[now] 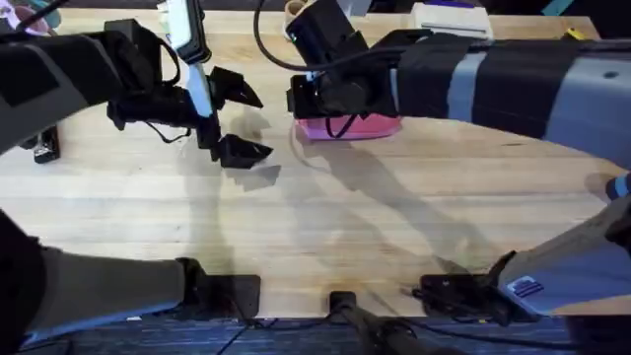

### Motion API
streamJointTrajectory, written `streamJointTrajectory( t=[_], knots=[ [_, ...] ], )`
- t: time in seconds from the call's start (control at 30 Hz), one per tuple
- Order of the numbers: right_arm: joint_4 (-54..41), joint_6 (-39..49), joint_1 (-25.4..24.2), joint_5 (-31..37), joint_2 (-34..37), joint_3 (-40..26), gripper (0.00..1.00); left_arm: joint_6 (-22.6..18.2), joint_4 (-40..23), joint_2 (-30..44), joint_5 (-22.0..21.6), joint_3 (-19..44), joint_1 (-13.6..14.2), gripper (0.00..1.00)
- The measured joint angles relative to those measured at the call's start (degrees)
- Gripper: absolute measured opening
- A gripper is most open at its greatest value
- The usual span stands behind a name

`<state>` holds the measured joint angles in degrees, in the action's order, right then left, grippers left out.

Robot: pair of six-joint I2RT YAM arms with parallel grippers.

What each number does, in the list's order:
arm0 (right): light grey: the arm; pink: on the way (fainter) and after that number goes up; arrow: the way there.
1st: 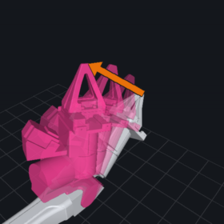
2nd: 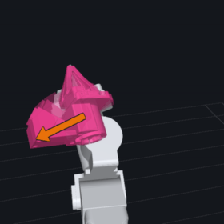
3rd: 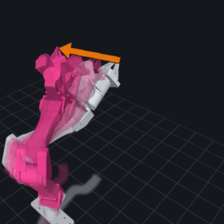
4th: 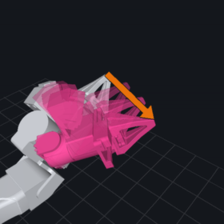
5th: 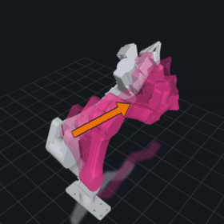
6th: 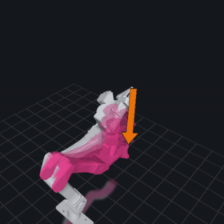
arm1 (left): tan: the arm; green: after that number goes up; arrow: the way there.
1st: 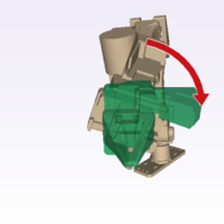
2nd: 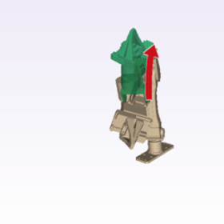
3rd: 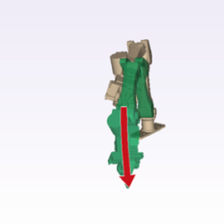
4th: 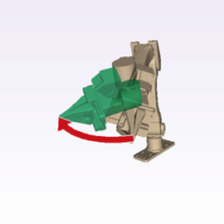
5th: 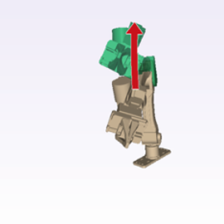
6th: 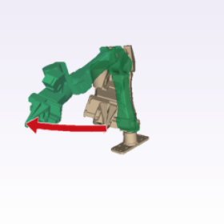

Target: Unzip the bag, pick up the pens from the table one at a time and place them inside, then zip the bag closed.

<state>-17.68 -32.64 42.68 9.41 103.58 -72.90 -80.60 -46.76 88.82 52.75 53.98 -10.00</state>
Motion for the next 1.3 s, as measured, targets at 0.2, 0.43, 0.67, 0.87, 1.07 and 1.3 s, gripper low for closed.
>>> streamJointTrajectory(
  t=[0.2,0.43,0.67,0.87,1.07,1.3],
  knots=[
    [-0.4,0.0,0.0,-0.2,-0.5,0.0,0.032,0.0,0.0,0.0,0.0,0.0,0.0,0.994],
    [-1.1,0.0,0.0,-0.2,-6.4,0.1,0.032,0.0,0.6,0.0,0.0,0.0,0.0,0.993],
    [-1.6,0.0,0.0,-0.2,-8.2,0.5,0.03,0.0,1.1,0.0,0.0,0.0,0.0,0.994],
    [-1.6,0.0,0.0,-0.2,-8.2,0.5,0.03,0.0,1.6,0.0,0.0,0.0,0.0,0.993],
    [-1.6,0.0,-0.3,-0.3,-8.2,0.5,0.03,0.0,2.1,0.0,0.4,0.0,0.0,0.993],
    [-1.6,0.0,-0.3,-0.4,-8.2,0.5,0.029,0.0,4.7,1.2,4.7,0.0,0.0,0.993]
  ],
)
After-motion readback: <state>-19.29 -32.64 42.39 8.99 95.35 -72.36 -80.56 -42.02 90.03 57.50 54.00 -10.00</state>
